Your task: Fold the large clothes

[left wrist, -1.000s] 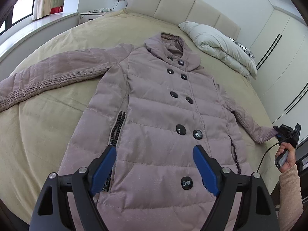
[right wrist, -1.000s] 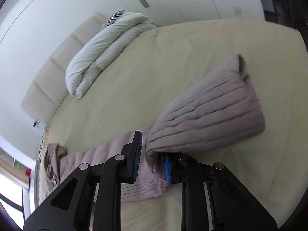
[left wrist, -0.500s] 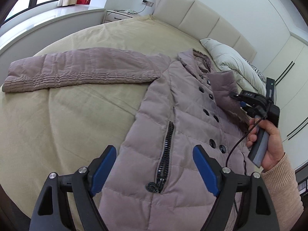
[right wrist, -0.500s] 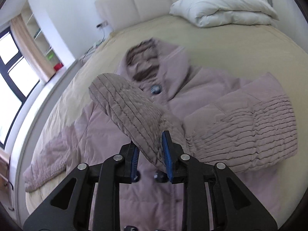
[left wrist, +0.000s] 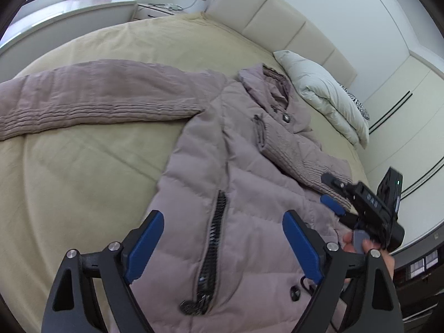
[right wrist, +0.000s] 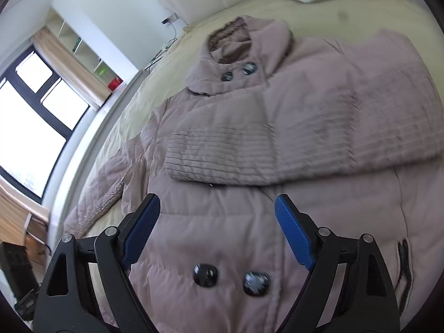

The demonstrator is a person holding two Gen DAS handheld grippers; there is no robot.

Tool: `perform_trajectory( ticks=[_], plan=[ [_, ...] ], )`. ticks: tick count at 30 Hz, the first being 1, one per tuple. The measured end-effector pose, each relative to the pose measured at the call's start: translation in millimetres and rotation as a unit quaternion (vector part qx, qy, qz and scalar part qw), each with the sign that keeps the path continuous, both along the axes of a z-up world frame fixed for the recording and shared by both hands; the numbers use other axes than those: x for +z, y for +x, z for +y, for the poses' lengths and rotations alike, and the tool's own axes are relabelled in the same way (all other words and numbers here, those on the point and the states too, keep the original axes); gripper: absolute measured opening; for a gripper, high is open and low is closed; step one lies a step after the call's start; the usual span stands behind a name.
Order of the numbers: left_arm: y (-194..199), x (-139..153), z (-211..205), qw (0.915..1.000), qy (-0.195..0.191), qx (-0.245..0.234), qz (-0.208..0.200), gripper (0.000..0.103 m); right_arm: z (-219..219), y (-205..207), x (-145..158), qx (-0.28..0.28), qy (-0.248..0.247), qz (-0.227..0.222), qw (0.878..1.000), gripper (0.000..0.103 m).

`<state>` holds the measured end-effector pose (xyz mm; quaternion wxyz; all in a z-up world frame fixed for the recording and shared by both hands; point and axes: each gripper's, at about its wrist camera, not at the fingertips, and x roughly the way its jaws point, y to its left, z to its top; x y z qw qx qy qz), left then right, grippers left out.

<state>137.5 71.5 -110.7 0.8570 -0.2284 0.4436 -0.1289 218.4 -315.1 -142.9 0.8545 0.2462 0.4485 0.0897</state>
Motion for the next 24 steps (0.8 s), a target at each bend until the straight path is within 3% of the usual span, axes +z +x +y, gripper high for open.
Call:
perform_trajectory(
  ticks=[4,8,12,18,23,24],
  plan=[
    [55.0,-5.3,-39.4,0.9987,-0.028,-0.041,0.013,0.090,-62.2,-41.8,-24.2,-0.074,0.033,0.027,0.996,0.085],
    [111.1,-15.7,-76.5,0.9954,-0.056,-0.068,0.039,0.088,-98.1,-68.9,-43.8,-0.081,0.097,-0.007,0.992,0.085],
    [153.5,-26.2,-103.7,0.9939,-0.052,-0.069,0.067,0.087,-89.1,-79.7,-50.8,-0.045,0.051,-0.042,0.997,0.085],
    [185.1,-49.8,-119.4,0.9907,-0.043,-0.064,0.112,0.065,-98.4,-89.3,-56.3,-0.043,0.070,-0.064,0.995,0.085],
    [195.3,-58.0,-121.6,0.9893,-0.037,-0.063,0.126,0.025,-102.1,-91.4,-57.2,-0.041,0.082,-0.071,0.993,0.085],
    [195.7,-54.1,-120.9,0.9897,-0.037,-0.067,0.121,0.023,-102.2,-92.0,-56.4,-0.041,0.083,-0.071,0.993,0.085]
  ],
)
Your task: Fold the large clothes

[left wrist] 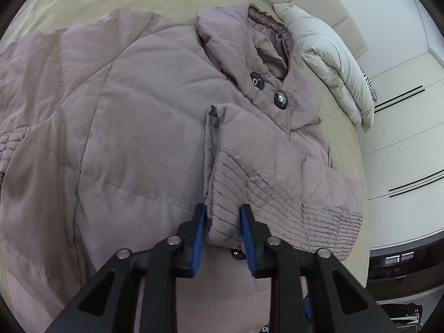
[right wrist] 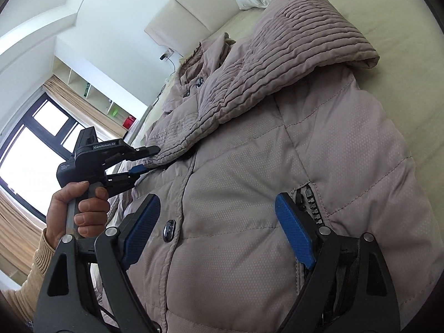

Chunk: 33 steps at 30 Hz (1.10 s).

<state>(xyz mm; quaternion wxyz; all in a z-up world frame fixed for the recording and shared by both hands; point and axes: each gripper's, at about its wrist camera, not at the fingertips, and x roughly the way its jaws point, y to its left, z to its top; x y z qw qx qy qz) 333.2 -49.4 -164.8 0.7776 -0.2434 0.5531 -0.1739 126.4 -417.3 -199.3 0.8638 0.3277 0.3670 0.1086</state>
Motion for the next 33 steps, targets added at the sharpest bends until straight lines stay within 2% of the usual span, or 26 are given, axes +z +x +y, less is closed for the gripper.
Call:
perform_trajectory(
  ticks=[2,4,8,11,13,16,20,22,25,28,33],
  plan=[
    [-1.6,13.9,2.7,0.9999,0.007,-0.004,-0.015,0.020,-0.1,-0.5,3.4,-0.001,0.007,0.001,1.000,0.085],
    [-3.1,32.4,11.3,0.9995,-0.003,-0.001,-0.032,0.019,-6.3,-0.8,6.1,-0.010,0.033,0.007,0.999,0.085],
    [-4.5,73.5,38.3,0.9969,-0.028,0.022,-0.071,0.019,-34.3,1.1,13.7,-0.054,0.151,0.013,0.987,0.085],
    [-5.8,103.3,57.5,0.9932,-0.049,0.041,-0.098,0.019,-50.8,14.4,17.3,-0.085,0.227,0.026,0.970,0.085],
    [-6.8,122.0,67.6,0.9900,-0.056,0.053,-0.118,0.018,-57.8,26.2,19.0,-0.099,0.273,0.019,0.957,0.085],
    [-10.0,144.8,81.8,0.9848,-0.061,0.070,-0.147,0.018,-67.8,42.3,17.7,-0.137,0.319,0.013,0.938,0.085],
    [-13.2,162.9,93.8,0.9792,-0.064,0.084,-0.173,0.018,-77.8,68.4,-2.1,-0.173,0.374,0.036,0.911,0.085],
    [-12.2,165.1,94.8,0.9781,-0.059,0.087,-0.179,0.018,-72.9,84.0,-10.8,-0.170,0.384,0.055,0.906,0.085],
    [-10.6,162.1,99.9,0.9780,-0.062,0.092,-0.176,0.018,-64.2,105.5,-18.5,-0.170,0.371,0.068,0.910,0.085],
    [-9.3,160.1,108.4,0.9776,-0.062,0.102,-0.173,0.018,-63.0,124.2,-29.8,-0.200,0.354,0.071,0.911,0.085],
    [-3.4,142.8,122.1,0.9788,-0.054,0.116,-0.160,0.018,-91.1,118.8,-27.5,-0.247,0.342,0.028,0.906,0.085]
  ],
)
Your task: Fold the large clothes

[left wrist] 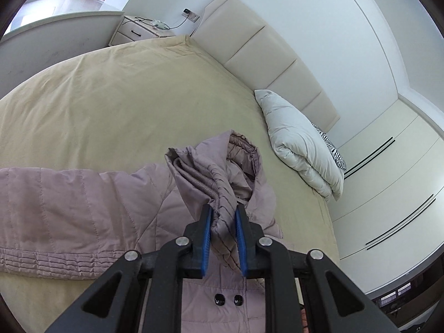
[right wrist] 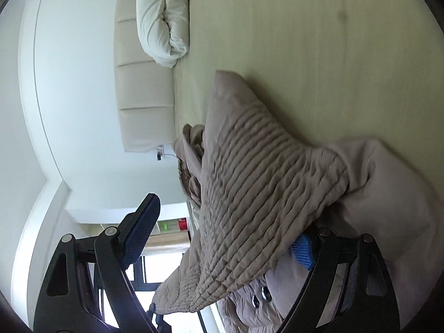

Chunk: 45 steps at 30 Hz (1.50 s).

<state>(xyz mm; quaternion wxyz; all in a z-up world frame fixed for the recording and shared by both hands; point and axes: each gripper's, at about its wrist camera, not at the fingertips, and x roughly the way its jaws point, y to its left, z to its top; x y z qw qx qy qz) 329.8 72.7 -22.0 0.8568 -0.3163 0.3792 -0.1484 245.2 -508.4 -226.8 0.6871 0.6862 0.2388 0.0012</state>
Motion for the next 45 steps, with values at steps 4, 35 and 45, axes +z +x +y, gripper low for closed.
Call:
perform_trajectory(
  ticks=[4,35,45],
  plan=[
    [6.3,-32.1,-1.0,0.9995,0.007,0.005,0.029,0.018,-20.1,-10.0,-4.3,-0.016,-0.002,-0.009,1.000,0.084],
    [14.5,-140.6,1.0,0.9909,0.041,-0.007,0.128,0.019,-40.5,6.4,16.5,0.115,-0.147,0.043,0.981,0.058],
    [17.0,-144.6,-3.0,0.9909,0.048,-0.007,0.126,0.021,-45.4,60.7,43.8,0.122,-0.221,0.060,0.966,0.078]
  ],
)
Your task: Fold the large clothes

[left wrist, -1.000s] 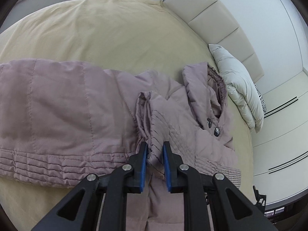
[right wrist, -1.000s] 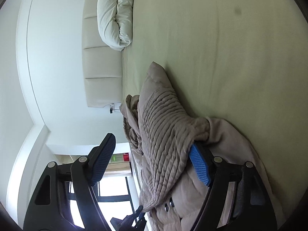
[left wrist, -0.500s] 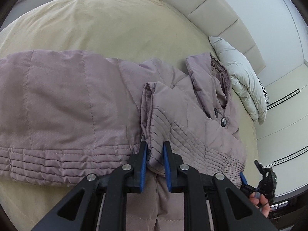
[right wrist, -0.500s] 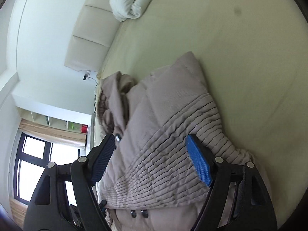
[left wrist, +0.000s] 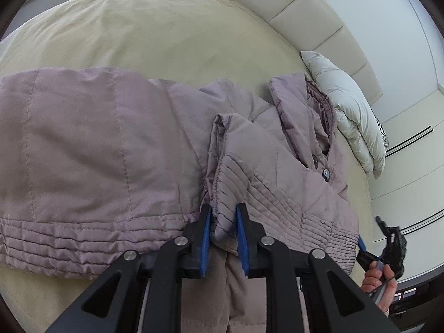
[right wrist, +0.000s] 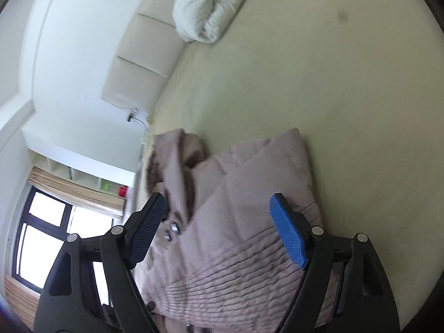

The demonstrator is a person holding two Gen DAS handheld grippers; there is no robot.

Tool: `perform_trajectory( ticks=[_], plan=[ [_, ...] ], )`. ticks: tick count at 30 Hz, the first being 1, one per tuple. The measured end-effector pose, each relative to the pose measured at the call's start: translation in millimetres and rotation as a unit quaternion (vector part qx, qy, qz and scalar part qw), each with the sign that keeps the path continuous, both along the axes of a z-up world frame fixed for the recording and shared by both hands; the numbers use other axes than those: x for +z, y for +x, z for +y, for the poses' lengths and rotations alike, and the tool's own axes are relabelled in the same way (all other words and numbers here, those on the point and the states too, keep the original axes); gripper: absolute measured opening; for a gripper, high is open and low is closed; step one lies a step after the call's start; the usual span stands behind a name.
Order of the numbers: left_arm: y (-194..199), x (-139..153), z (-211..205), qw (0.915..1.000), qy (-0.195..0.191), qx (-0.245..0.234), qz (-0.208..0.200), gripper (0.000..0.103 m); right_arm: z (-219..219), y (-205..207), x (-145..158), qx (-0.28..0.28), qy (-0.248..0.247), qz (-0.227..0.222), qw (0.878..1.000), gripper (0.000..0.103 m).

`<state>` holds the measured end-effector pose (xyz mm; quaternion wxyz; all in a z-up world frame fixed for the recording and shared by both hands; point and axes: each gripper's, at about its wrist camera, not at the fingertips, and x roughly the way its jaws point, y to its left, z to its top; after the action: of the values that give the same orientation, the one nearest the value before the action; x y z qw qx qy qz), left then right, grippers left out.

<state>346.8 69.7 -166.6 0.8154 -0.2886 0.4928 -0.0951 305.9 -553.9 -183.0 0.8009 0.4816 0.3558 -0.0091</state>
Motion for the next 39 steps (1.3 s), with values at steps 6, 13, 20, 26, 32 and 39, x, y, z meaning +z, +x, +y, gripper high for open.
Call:
perform_trajectory(
  ticks=[6,13,20,26,32,39],
  plan=[
    [-1.7,-1.8,-3.4,0.9999,0.009,-0.008,-0.007,0.024,-2.6,0.8,-27.7,0.008,0.004,-0.007,1.000,0.078],
    [-0.6,-4.2,-7.1,0.9998,0.013,-0.007,-0.010,0.024,19.1,-1.9,18.3,0.047,0.028,-0.051,0.997,0.082],
    [3.4,-6.7,-9.4,0.9996,0.013,-0.020,-0.018,0.030,37.4,12.3,-15.5,0.074,-0.045,-0.026,0.996,0.082],
    [-36.6,29.2,30.3,0.9980,0.002,0.020,-0.060,0.066,56.7,-51.7,37.5,0.057,-0.010,-0.090,0.994,0.082],
    [-129.2,41.6,128.4,0.9869,-0.041,0.131,-0.085,0.068,121.5,-130.0,48.6,0.150,-0.028,-0.094,0.984,0.083],
    [-234.9,-5.6,253.1,0.9433,-0.118,0.307,-0.046,0.068,136.1,-202.5,-18.3,0.118,0.043,-0.040,0.991,0.083]
  ],
)
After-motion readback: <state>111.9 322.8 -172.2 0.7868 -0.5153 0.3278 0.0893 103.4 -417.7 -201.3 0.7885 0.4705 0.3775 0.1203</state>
